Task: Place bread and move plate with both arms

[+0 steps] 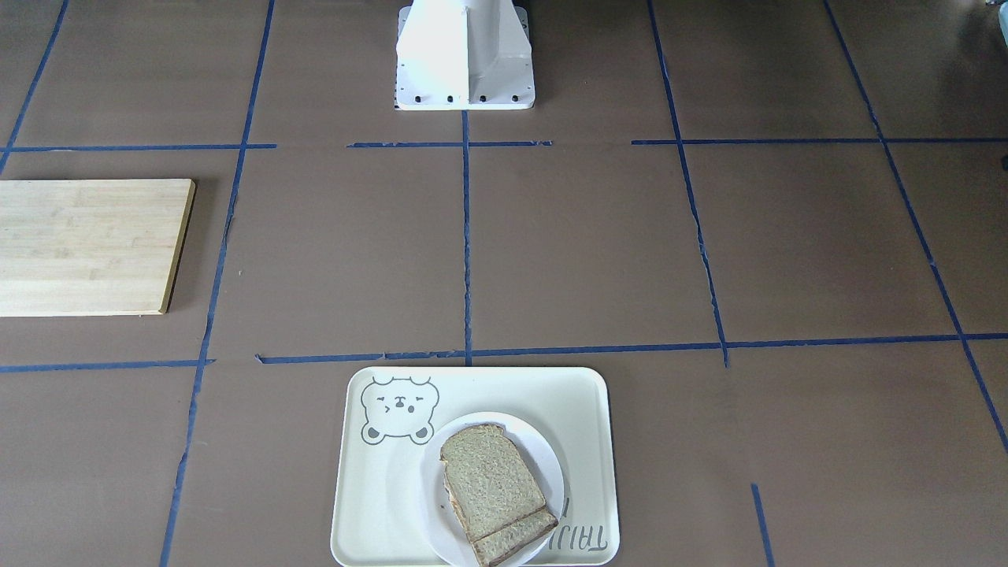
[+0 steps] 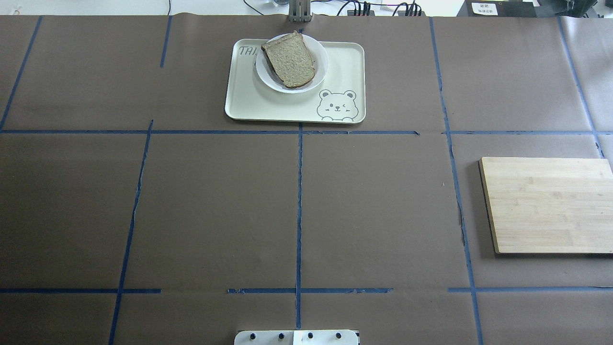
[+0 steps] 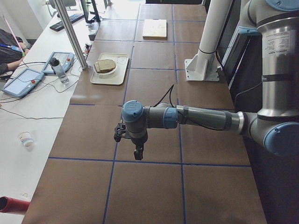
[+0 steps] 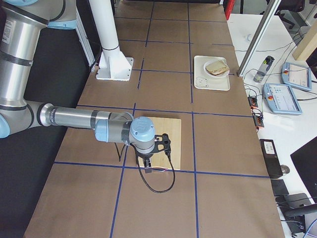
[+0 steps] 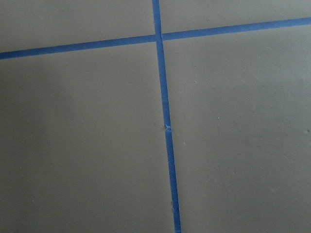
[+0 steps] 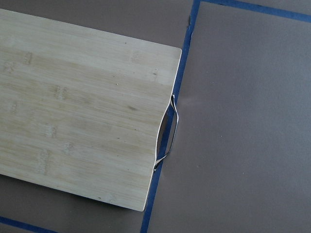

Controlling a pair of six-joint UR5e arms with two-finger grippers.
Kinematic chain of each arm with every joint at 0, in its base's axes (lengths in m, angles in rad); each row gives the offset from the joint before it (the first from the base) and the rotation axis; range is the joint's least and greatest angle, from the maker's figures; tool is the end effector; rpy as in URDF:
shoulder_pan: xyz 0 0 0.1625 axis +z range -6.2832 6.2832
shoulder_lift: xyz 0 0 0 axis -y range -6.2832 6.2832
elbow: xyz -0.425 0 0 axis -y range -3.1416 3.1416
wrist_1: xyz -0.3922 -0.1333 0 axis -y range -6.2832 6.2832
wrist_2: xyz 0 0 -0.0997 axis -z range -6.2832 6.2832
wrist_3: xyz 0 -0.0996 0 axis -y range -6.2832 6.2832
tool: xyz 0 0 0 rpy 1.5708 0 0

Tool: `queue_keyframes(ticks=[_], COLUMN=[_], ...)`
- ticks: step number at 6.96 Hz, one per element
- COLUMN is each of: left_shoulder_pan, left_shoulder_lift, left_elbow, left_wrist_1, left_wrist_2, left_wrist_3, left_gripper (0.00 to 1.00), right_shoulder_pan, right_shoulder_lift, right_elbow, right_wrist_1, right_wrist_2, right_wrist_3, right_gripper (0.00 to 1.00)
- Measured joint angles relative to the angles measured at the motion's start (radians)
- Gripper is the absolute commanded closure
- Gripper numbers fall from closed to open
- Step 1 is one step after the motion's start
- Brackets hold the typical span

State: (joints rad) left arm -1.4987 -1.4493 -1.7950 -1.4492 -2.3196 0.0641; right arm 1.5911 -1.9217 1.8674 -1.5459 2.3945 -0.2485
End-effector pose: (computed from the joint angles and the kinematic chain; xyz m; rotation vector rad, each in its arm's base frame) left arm -0.0339 -0.4405 0.6190 -0.0210 0.7492 0.1227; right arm 0.0672 -0.3419 0.6535 0.0830 -0.8214 -0.2030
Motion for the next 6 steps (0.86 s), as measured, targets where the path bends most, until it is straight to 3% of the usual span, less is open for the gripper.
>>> queue_keyframes(ticks=[6], left_shoulder_pan=[0.006], left_shoulder_lift=[0.002], left_elbow=[0.007], left_wrist_1=[-0.010], left_wrist_2=[0.005], left_wrist_3=[0.004], left_gripper=[0.00], right_shoulder_pan=[0.000], right_shoulder_lift=[-0.001], right_elbow=[-0.003], right_wrist_1=[0.000], right_wrist_2=[0.002], right_wrist_3=[0.000], right_gripper=[0.00])
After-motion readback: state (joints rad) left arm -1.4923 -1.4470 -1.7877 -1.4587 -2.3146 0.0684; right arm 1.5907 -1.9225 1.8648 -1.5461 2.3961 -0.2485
